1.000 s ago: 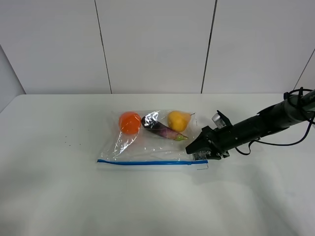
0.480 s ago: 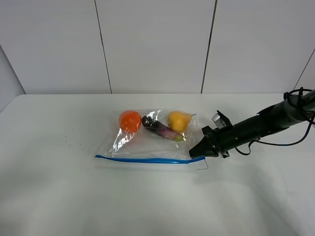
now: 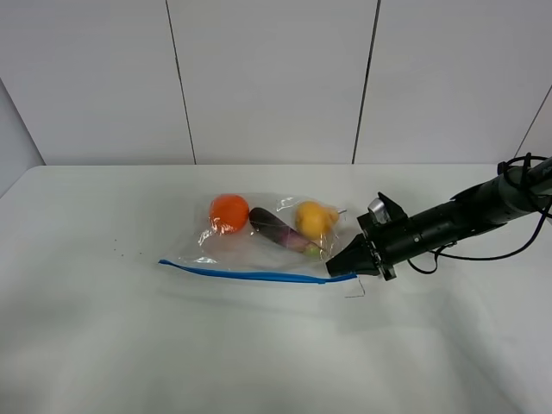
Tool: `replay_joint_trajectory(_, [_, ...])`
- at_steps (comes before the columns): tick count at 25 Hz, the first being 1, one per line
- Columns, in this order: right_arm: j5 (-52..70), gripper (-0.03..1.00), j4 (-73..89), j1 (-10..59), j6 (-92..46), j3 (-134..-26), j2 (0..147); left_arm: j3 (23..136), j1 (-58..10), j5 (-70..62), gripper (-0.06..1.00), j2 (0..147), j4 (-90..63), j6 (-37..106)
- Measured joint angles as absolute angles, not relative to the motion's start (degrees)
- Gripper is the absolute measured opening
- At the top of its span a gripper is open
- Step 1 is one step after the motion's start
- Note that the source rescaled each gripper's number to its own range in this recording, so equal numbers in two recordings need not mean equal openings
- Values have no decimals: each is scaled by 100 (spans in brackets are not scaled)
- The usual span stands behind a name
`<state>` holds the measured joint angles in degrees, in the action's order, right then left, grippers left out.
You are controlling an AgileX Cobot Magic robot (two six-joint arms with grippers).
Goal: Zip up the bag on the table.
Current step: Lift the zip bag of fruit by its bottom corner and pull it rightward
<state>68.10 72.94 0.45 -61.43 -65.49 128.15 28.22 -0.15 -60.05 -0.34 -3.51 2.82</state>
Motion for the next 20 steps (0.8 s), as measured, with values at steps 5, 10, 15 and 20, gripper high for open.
replay_joint_trajectory(5, [6890,0,7647,45,-6045,-6549,12815,2822,-15,-6005,95,-34,-351,282])
replay_joint_trajectory(10, [6908,0,8135,45,-5830,-6549,12815,2822,-15,-6005,95,-34,-351,282])
replay_joint_trajectory(15, [6914,0,8239,45,-5630,-6549,12815,2822,-15,-6005,95,-34,-351,282])
replay_joint_trajectory(20, [6914,0,8239,45,-5600,-6549,12815,2822,-15,-6005,95,-34,-351,282])
